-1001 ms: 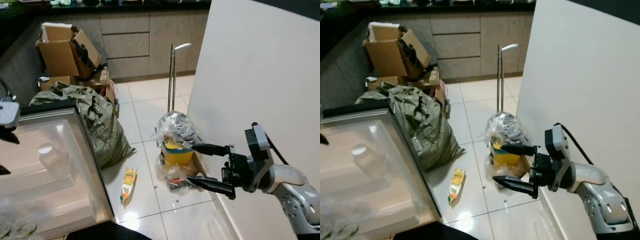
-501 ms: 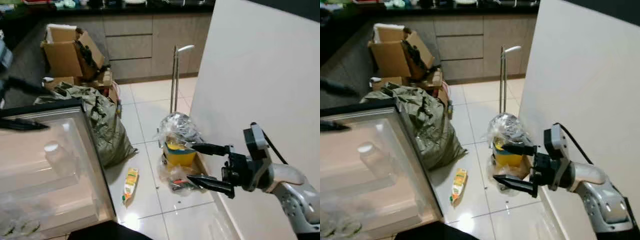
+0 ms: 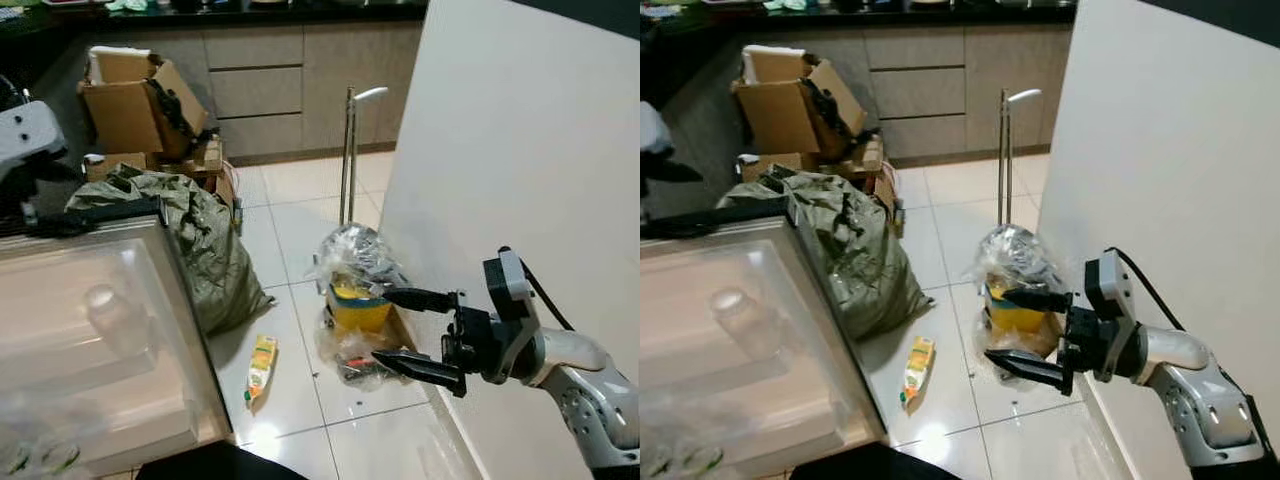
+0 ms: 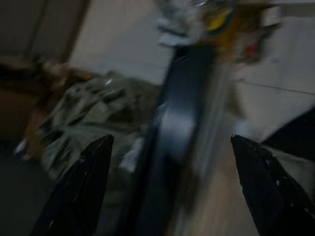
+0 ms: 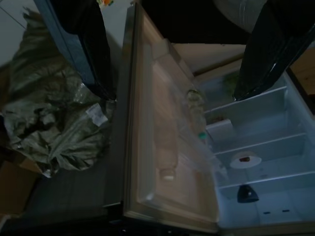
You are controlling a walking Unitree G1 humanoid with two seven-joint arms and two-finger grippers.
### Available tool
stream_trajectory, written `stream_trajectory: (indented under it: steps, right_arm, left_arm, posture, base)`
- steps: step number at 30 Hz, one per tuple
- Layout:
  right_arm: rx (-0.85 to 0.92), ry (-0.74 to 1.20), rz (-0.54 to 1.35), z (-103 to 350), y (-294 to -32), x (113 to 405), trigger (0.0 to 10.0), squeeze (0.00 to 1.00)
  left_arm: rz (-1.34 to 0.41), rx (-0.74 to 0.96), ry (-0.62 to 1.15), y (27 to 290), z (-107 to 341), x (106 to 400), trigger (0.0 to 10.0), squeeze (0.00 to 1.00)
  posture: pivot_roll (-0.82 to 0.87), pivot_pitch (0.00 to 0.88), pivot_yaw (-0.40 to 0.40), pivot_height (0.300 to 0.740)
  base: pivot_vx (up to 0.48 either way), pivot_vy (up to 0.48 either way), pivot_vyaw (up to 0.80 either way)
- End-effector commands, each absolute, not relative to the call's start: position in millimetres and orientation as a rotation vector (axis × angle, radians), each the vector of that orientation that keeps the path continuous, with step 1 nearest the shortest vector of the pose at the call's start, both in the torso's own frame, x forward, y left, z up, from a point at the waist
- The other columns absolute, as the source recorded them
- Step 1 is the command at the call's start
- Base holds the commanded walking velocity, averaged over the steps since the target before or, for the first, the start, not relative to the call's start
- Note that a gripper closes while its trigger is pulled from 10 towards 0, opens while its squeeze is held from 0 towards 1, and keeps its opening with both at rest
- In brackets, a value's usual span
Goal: Restocking fridge
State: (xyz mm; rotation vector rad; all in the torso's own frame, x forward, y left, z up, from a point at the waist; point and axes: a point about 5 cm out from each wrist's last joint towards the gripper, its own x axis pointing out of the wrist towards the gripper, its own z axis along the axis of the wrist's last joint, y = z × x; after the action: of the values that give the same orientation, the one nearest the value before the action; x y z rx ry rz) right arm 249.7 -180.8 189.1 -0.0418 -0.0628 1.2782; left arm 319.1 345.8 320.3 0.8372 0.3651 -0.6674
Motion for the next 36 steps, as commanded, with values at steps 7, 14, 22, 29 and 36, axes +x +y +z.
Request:
stream_trajectory:
  steps: [7, 14, 22, 29, 36]
  right_arm:
    - [-0.051, -0.069, 1.268, 189.4, -182.0, 249.6, 10.0, 0.0]
    - [-0.055, -0.069, 1.262, 189.8, -183.3, 250.3, 10.0, 0.0]
    - [-0.058, -0.065, 1.26, 189.2, -184.3, 249.8, 10.0, 0.0]
    - [-0.058, -0.065, 1.259, 189.0, -183.6, 250.1, 10.0, 0.0]
    - [-0.06, -0.063, 1.259, 188.7, -183.6, 250.4, 10.0, 0.0]
  left_arm:
    - [-0.47, 0.851, 0.291, 340.8, 308.1, 343.4, 10.0, 0.0]
    - [-0.494, 0.938, 0.394, 341.2, 281.3, 345.3, 0.0, 0.0]
    - [-0.557, 1.036, 0.512, 345.0, 270.1, 340.6, 0.0, 0.0]
    - [-0.659, 1.084, 0.607, 348.9, 266.1, 332.0, 0.0, 0.0]
    - [-0.888, 1.026, 0.795, 352.5, 260.9, 314.4, 2.6, 0.0]
  posture:
    - [-0.06, 0.037, 0.028, 0.74]
    - [-0.06, 0.033, 0.029, 0.74]
    - [-0.06, 0.032, 0.028, 0.74]
    - [-0.06, 0.036, 0.028, 0.74]
    - [-0.06, 0.036, 0.027, 0.74]
  base:
    - [0.0, 0.0, 0.0]
    - [0.0, 0.0, 0.0]
    - [0.0, 0.0, 0.0]
    - [0.0, 0.0, 0.0]
    - [0.0, 0.0, 0.0]
